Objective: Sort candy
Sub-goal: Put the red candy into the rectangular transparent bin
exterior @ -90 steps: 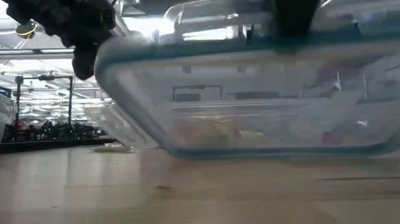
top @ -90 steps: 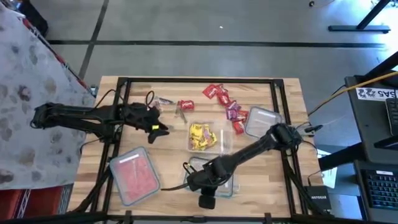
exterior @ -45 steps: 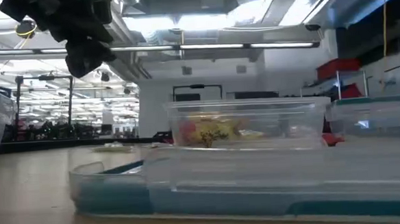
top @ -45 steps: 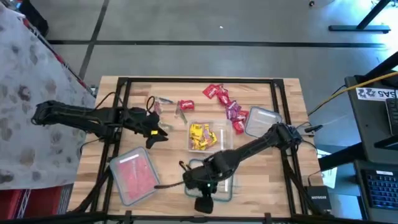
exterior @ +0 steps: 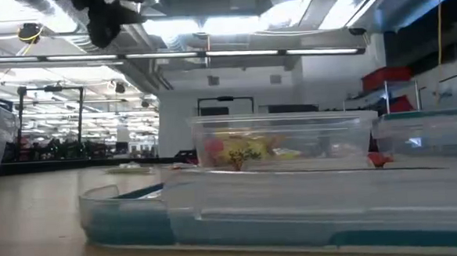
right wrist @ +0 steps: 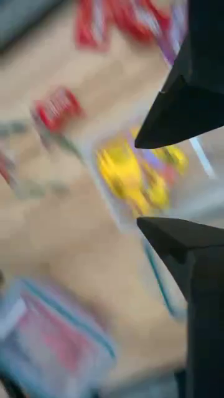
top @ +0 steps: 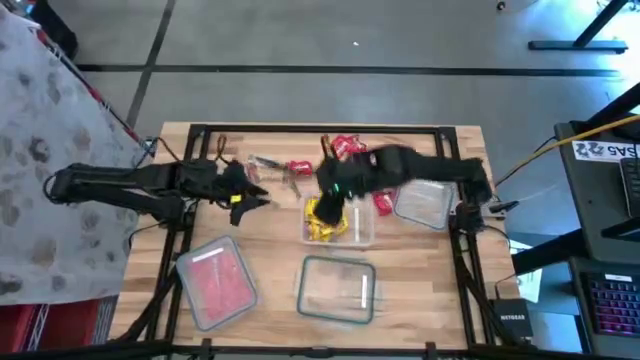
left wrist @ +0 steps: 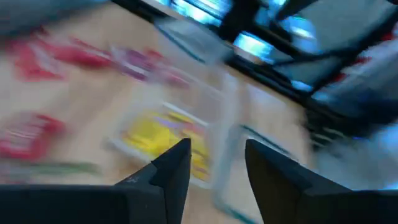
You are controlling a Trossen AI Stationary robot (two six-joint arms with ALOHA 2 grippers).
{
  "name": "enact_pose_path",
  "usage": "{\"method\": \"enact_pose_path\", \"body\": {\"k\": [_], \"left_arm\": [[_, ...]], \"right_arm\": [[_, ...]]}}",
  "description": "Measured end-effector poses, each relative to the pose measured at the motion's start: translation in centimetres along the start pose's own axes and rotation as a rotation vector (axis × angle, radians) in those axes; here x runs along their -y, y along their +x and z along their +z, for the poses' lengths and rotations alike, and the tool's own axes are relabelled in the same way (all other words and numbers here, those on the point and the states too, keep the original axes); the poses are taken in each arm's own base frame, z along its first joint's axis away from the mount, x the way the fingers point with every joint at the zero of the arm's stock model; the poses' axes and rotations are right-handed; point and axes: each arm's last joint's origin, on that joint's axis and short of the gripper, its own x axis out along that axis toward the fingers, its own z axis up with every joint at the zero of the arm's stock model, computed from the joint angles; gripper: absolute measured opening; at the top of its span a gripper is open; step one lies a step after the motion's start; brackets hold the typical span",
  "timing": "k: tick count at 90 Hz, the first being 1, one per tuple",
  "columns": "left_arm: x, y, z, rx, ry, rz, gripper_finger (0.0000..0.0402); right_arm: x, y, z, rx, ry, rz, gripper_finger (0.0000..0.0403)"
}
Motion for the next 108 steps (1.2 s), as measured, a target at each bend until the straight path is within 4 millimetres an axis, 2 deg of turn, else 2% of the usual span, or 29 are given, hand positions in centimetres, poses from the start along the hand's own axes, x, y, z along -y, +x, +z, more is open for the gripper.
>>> {"method": "enact_pose_path", "body": {"k": [10,26,35,46,58,69,77,95,108], "left_arm": [[-1.1,0.0,0.1,0.035,-0.015,0.202,0.0136],[-3.0,0.6,-0.5,-0.037,-0.159,0.342,0.0136],[-3.7,0.8,-1.0,-0.083,-0.254,0.412,0.0136],[-4.3,1.1,-1.5,-0.116,-0.359,0.472,0.0136],[-4.5,1.2,-1.8,-0.128,-0.382,0.488,0.0136],[-4.4,1.3,-1.8,-0.162,-0.326,0.456,0.0136],[-4.3,1.3,-1.9,-0.189,-0.261,0.434,0.0136],[-4.5,1.3,-2.0,-0.206,-0.227,0.441,0.0136],[-4.8,1.3,-1.9,-0.21,-0.2,0.45,0.0136]], "right_arm": [[4.0,2.0,2.4,0.005,-0.062,0.04,0.0173],[9.3,7.0,5.7,0.073,-0.154,0.072,0.0175],[11.3,10.5,6.8,0.089,-0.18,0.119,0.0175],[12.8,15.7,6.8,0.031,-0.177,0.113,0.0175],[13.8,20.6,6.1,-0.032,-0.16,0.08,0.0175],[14.0,24.5,4.8,-0.122,-0.07,0.092,0.0178],[14.0,26.7,3.6,-0.201,-0.046,0.11,0.0198],[13.2,28.5,2.7,-0.236,-0.06,0.102,0.0275],[12.3,29.0,2.4,-0.236,-0.092,0.006,0.0275]]}}
